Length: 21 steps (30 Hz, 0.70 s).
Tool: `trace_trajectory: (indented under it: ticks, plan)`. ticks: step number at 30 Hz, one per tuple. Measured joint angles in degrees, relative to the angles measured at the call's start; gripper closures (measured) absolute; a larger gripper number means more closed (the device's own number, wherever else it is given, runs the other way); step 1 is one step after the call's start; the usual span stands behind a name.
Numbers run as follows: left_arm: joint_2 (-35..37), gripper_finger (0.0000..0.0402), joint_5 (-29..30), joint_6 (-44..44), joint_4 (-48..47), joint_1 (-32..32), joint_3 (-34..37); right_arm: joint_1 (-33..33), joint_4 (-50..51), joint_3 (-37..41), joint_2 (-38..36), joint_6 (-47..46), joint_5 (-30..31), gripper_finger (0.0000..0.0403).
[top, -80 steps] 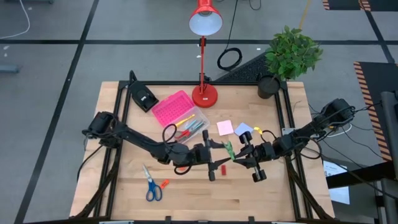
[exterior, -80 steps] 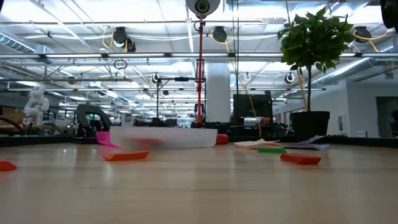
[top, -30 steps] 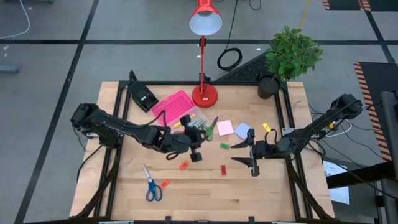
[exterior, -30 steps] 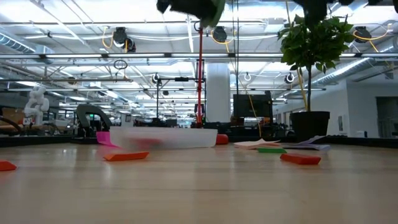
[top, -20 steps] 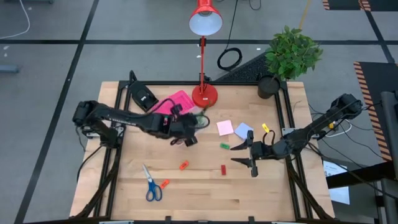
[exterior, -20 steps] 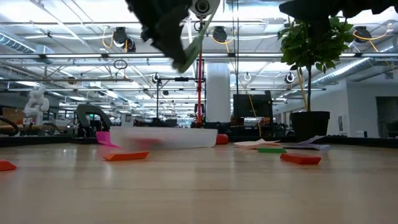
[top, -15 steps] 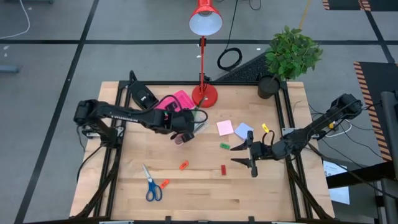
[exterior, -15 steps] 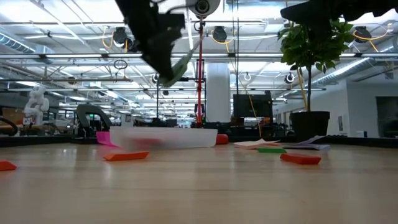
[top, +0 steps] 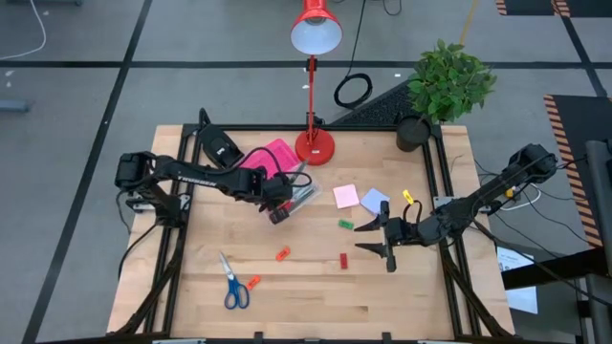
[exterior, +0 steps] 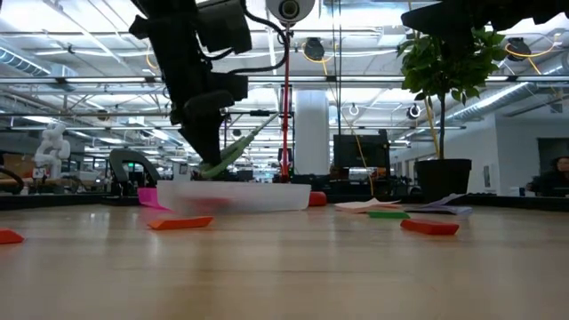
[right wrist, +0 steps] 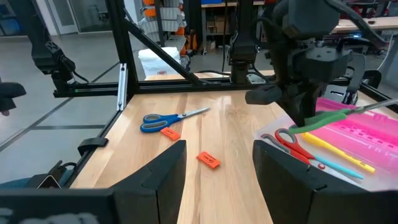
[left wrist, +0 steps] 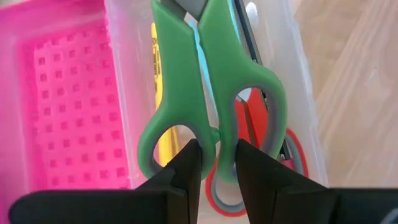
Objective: Pack school essentials
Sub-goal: Put the green scissors into the pink supply box
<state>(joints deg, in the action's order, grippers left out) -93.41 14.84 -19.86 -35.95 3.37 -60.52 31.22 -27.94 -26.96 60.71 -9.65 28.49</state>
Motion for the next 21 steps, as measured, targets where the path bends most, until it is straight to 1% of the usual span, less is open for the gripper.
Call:
trace_trajectory:
  ticks: [3, 8, 21]
  plan:
    - [0.00, 0.0314, -0.81, 0.02, 0.10, 0.36, 0.84, 0.00, 0.00, 0.00, 0.00, 0.02, 0.00, 0.0225]
    - [0.00, 0.0314, -4.53, -0.02, 0.05, 0.22, 1.45, 0.00, 0.01, 0.00, 0.00, 0.04, 0.00, 0.0225]
    - [0.00, 0.0313, -4.54, -0.96, -0.33, -0.19, 1.50, 0.00, 0.02, 0.00, 0.02, 0.26, -0.02, 0.0225]
